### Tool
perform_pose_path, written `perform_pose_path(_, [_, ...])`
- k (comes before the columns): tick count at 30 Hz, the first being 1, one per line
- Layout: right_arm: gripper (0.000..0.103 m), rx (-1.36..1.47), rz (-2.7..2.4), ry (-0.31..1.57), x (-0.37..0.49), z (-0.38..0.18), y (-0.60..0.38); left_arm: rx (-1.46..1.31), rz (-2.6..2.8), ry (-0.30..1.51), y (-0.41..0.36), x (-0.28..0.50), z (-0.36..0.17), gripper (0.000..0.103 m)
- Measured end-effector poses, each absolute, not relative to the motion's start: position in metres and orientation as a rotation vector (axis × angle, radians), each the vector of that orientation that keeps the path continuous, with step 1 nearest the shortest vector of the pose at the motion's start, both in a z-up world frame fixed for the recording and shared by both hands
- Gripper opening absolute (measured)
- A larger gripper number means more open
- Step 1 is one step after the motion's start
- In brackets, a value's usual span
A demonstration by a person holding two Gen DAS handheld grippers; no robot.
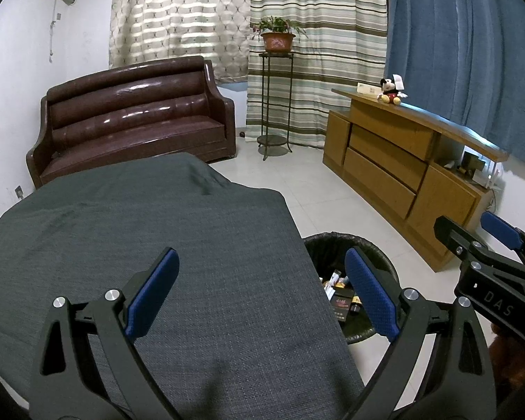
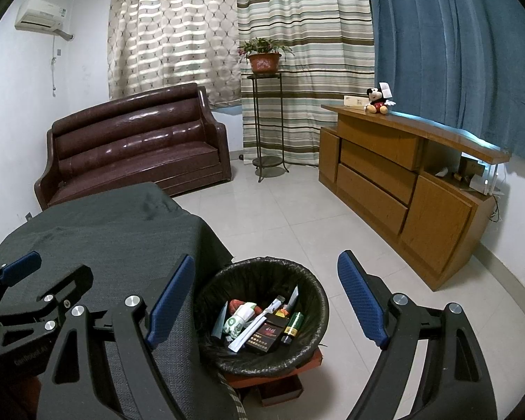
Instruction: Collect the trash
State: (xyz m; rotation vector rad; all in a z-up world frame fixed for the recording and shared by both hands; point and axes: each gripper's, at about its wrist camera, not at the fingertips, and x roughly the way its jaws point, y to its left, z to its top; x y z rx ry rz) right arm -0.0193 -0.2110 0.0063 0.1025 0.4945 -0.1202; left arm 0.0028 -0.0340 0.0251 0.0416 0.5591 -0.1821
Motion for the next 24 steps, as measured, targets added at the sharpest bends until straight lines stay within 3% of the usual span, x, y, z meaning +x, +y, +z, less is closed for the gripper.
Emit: perform_pose_path(24, [0.081, 0.102, -0.121, 0.495, -0.0192, 0.0058, -0.2106, 0.046, -0.185, 0.559, -0.0358, 0.0023, 0.025, 0.093])
